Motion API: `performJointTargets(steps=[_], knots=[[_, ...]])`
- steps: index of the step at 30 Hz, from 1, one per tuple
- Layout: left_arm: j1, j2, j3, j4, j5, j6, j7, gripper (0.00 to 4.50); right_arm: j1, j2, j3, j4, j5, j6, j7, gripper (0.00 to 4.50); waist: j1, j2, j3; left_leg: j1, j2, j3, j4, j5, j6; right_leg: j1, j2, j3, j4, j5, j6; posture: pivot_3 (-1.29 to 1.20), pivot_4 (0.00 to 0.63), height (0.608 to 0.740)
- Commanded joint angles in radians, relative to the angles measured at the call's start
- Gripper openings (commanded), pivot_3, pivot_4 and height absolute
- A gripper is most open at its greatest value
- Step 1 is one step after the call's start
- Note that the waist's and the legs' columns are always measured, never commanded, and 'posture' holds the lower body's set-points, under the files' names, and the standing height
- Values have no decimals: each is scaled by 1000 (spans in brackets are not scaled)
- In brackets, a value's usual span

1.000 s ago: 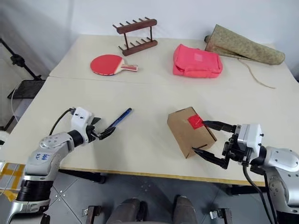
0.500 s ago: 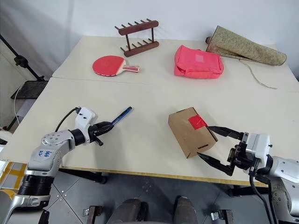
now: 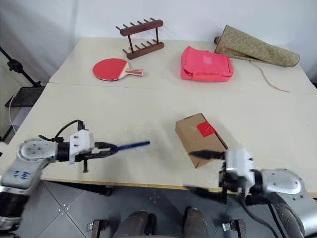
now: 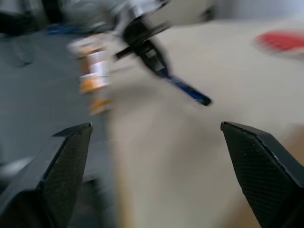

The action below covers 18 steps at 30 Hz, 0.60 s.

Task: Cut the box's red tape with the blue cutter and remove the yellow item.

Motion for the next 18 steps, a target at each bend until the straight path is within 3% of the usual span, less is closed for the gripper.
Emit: performJointTargets(steps=[1,4,7,18], knots=[[5,-43,-135,-105,63,-50,-21,415,-10,-28,42,-77,28,110,-71,4500,9,0,0,0,-1,-2,0,0,1,1,0,0,-1,0,0,0,150,740],[-59,-148,-261,-147,156,61,58,415,-46,-34,118,-67,-48,195,-164,4500,18,-1,0,-1,-3,-2,0,-1,4,2,1,0,-2,0,0,0,150,740],[-112,-194,-343,-152,210,149,59,415,-99,-10,178,-61,-101,256,-254,3866,21,-4,2,-3,-4,1,2,-1,5,0,3,-4,0,1,1,0,150,740],[-149,-223,-416,-164,270,275,86,415,-232,40,344,8,-276,271,-304,44,15,-4,1,-1,-4,2,4,0,6,2,3,-6,1,1,1,0,150,740]])
